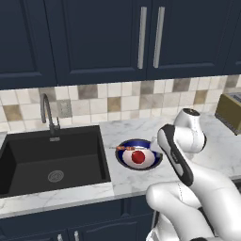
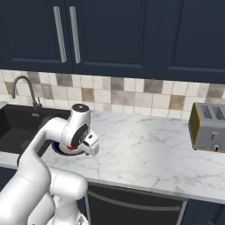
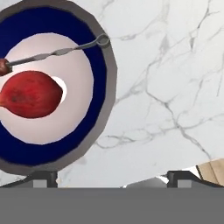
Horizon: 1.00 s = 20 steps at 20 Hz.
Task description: Dump the kebab skewer and onion from the bowl so the bowl can be washed. Place the bowl in the sink after clearing the leftovers.
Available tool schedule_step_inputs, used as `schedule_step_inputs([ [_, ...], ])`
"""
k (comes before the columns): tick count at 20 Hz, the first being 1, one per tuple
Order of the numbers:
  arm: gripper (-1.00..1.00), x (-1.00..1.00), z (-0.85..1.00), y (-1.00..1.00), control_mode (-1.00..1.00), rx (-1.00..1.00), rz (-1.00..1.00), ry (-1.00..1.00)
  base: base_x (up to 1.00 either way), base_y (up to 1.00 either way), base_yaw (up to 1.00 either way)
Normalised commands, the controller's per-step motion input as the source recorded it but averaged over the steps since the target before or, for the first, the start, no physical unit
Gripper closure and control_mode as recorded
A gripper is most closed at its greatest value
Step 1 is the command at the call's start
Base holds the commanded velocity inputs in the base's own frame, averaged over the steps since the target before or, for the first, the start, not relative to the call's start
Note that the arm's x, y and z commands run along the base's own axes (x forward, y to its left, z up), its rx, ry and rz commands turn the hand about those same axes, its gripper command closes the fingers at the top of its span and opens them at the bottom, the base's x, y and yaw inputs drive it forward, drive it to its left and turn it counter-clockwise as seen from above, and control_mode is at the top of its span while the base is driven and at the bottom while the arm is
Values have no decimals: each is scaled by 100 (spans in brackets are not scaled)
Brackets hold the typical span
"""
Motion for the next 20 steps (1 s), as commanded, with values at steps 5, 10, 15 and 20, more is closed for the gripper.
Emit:
schedule_step_inputs([
  [5,-100,18,-27,0,-100,0,-1,0,0,0,0],
  [10,-100,38,-27,0,-100,0,0,0,0,0,0],
  [15,-100,36,-21,0,-100,0,0,0,0,0,0],
  [20,-100,23,-16,0,-100,0,0,0,0,0,0],
])
